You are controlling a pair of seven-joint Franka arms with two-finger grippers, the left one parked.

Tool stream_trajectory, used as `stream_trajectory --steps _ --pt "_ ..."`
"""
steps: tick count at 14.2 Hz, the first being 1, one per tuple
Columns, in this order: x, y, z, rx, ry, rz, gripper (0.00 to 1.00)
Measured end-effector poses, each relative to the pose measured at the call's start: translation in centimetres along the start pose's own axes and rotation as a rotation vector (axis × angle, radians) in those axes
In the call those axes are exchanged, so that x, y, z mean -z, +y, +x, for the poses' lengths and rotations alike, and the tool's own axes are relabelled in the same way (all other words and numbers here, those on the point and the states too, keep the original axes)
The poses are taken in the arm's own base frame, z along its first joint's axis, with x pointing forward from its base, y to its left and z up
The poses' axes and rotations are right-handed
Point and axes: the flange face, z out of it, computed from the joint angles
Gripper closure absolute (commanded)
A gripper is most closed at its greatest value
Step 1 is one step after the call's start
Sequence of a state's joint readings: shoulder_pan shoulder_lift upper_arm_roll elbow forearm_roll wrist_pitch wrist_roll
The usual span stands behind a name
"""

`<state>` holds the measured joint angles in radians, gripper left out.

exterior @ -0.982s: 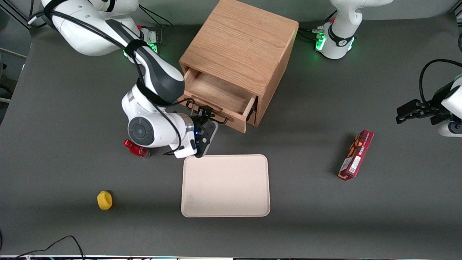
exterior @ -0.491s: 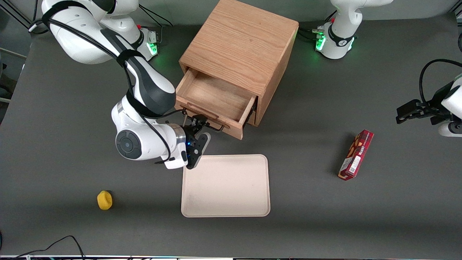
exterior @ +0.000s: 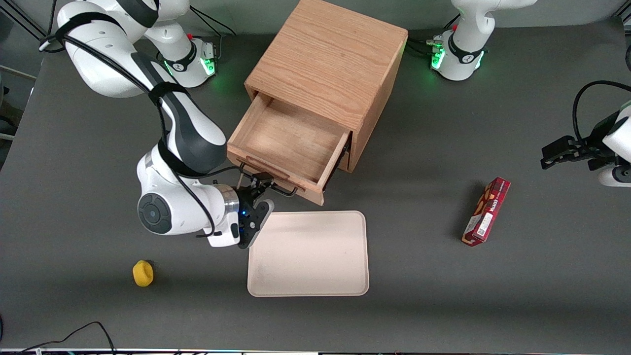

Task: Open upper drawer
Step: 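Pull the upper drawer outward by its handle with the right gripper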

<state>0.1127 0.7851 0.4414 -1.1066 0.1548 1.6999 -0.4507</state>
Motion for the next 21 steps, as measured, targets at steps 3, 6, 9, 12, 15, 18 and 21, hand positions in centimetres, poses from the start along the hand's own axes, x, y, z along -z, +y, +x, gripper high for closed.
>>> stream_trajectory --steps 3,6,9,12,15,18,21 --pt "1.1 1.6 -0.5 0.031 0.007 -0.024 0.0" --pt "2.5 3.1 -1.2 0.04 0.018 -0.055 0.0" --pt "3.5 4.6 -1.7 0.049 0.025 -0.083 0.0" --pt "4.3 6.2 -2.4 0.059 0.03 -0.109 0.0" --pt "4.4 6.8 -2.6 0.071 0.023 -0.113 0.0" --pt "5.6 6.2 -2.4 0.083 0.032 -0.121 0.0" --pt "9.6 4.3 -2.4 0.103 0.07 -0.157 0.0"
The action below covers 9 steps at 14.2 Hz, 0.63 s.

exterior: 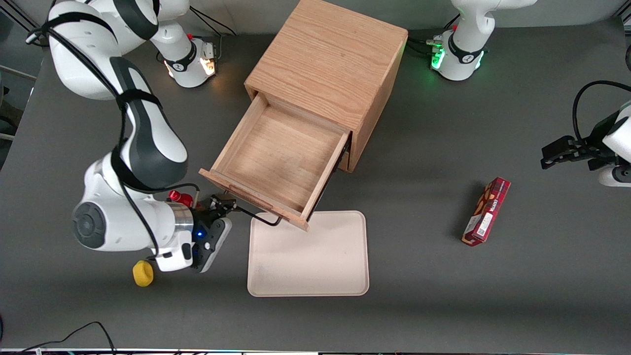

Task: Open upper drawer

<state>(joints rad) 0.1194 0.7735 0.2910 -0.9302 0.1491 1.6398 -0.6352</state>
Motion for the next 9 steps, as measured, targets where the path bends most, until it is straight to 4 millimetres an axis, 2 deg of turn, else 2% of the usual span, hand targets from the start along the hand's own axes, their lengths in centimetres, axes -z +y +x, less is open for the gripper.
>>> stream_trajectory --steps 3,6,9 --pt "7.4 -3.5 0.1 -0.01 0.06 -0.069 0.0" --pt "14.2 -8.1 -1.0 -0.251 0.087 -0.106 0.0" --pt "19.6 -12.5 -3.3 -0.455 0.083 -0.177 0.0"
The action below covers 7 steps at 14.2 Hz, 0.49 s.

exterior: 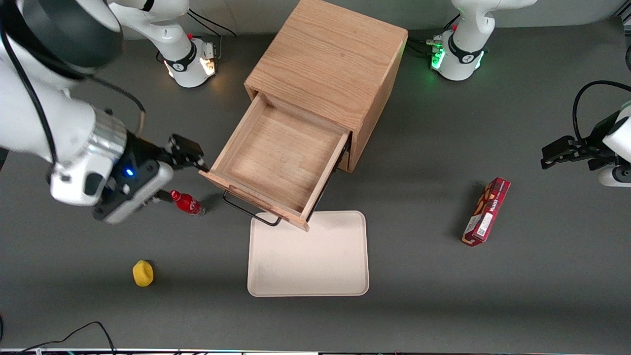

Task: Open upper drawer

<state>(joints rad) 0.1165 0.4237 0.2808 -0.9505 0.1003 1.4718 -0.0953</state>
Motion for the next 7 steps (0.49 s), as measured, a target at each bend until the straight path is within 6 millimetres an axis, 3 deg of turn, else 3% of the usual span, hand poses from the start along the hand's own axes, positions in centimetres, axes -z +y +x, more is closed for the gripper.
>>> stream_trajectory --steps 2,5,7 --pt "3.6 1.0 -3.7 -0.064 -0.061 -0.08 0.0" --pt "8.0 4.5 -10.2 -0.191 -0.192 -0.134 0.0" --pt "7.8 6.3 -13.2 -0.265 -0.224 -0.147 0.0"
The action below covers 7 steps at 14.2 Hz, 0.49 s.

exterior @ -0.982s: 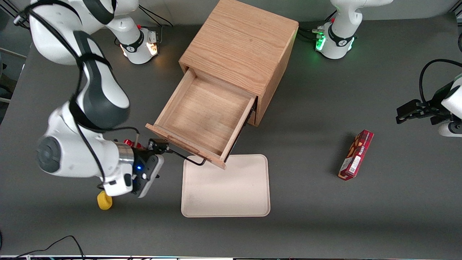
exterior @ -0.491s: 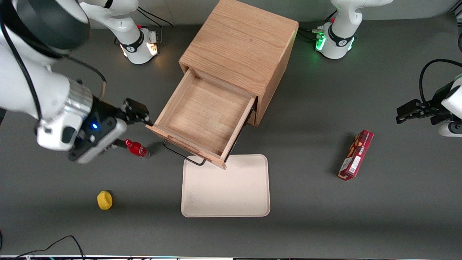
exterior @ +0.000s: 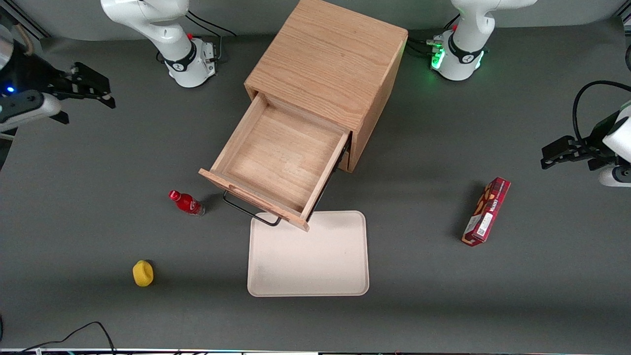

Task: Open upper drawer

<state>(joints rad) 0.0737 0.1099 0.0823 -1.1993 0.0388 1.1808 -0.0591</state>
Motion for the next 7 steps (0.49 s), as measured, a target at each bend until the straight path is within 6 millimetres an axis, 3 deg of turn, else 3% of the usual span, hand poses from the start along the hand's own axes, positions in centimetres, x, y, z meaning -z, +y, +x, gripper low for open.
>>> stream_trajectory --steps 5,7 --pt "-8.4 2.0 -4.2 -0.11 0.034 -0.011 0.0" --pt "-9.6 3.3 -5.4 -0.144 0.036 -0.004 0.0"
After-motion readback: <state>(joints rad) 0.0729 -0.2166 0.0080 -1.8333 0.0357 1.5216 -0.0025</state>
